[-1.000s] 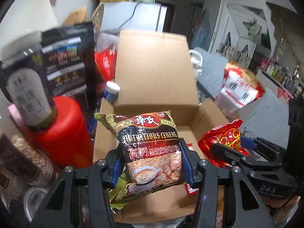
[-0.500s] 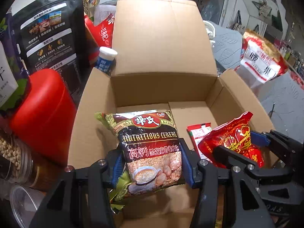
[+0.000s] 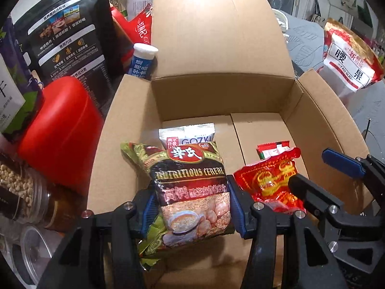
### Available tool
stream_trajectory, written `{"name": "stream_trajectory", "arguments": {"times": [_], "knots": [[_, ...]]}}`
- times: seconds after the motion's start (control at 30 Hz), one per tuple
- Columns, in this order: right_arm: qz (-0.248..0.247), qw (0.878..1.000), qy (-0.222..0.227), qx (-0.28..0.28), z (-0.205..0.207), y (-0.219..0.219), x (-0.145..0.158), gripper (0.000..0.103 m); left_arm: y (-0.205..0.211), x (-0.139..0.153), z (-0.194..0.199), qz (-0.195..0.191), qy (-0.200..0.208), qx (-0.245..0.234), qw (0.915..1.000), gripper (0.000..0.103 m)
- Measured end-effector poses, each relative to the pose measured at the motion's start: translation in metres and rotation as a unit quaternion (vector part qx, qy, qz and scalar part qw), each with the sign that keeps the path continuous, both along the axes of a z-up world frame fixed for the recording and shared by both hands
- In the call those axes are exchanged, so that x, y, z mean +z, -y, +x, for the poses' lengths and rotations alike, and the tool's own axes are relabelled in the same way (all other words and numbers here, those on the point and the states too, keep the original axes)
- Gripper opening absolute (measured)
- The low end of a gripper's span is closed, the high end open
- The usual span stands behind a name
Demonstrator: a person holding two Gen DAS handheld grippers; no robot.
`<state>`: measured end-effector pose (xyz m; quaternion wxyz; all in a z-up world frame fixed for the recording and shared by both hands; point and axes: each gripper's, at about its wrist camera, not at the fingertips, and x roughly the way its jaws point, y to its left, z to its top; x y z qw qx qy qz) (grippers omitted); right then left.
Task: Organize snacks
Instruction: 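Open both grippers to drop the cereal bag and red candy bag into the box, then move both grippers back from the box to the snacks on the table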
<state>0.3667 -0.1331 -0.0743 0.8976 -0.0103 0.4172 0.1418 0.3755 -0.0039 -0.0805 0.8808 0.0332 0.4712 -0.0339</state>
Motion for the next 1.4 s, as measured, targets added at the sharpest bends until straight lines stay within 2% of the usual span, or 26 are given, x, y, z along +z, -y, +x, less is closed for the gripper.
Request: {"name": "stream_trajectory", "arguments": {"times": [0.1, 0.27, 0.63, 0.73, 1.03, 1.4], "knots": [[0.004, 1.000, 0.006, -0.007, -0.002, 0.002, 0.003, 0.066, 0.002, 0.001, -0.002, 0.014, 0.002, 0.003, 0.9999, 0.052], [-0.005, 1.000, 0.017, -0.013, -0.009, 0.004, 0.011, 0.066, 0.002, 0.009, -0.006, 0.009, 0.019, 0.004, 0.9998, 0.052], [-0.013, 0.999, 0.041, -0.026, -0.025, 0.010, 0.035, 0.068, -0.008, 0.031, -0.018, -0.026, 0.036, 0.002, 0.9990, 0.052], [-0.012, 0.998, 0.048, -0.028, -0.032, 0.010, 0.043, 0.068, -0.010, 0.039, -0.029, -0.038, 0.047, 0.000, 0.9982, 0.052], [-0.003, 0.996, 0.085, -0.021, -0.061, 0.005, 0.074, 0.071, -0.013, 0.072, -0.064, -0.026, 0.084, 0.003, 0.9961, 0.052], [0.004, 0.992, 0.124, -0.018, -0.115, 0.003, 0.107, 0.071, -0.016, 0.106, -0.122, -0.022, 0.124, -0.006, 0.9920, 0.052]]}}
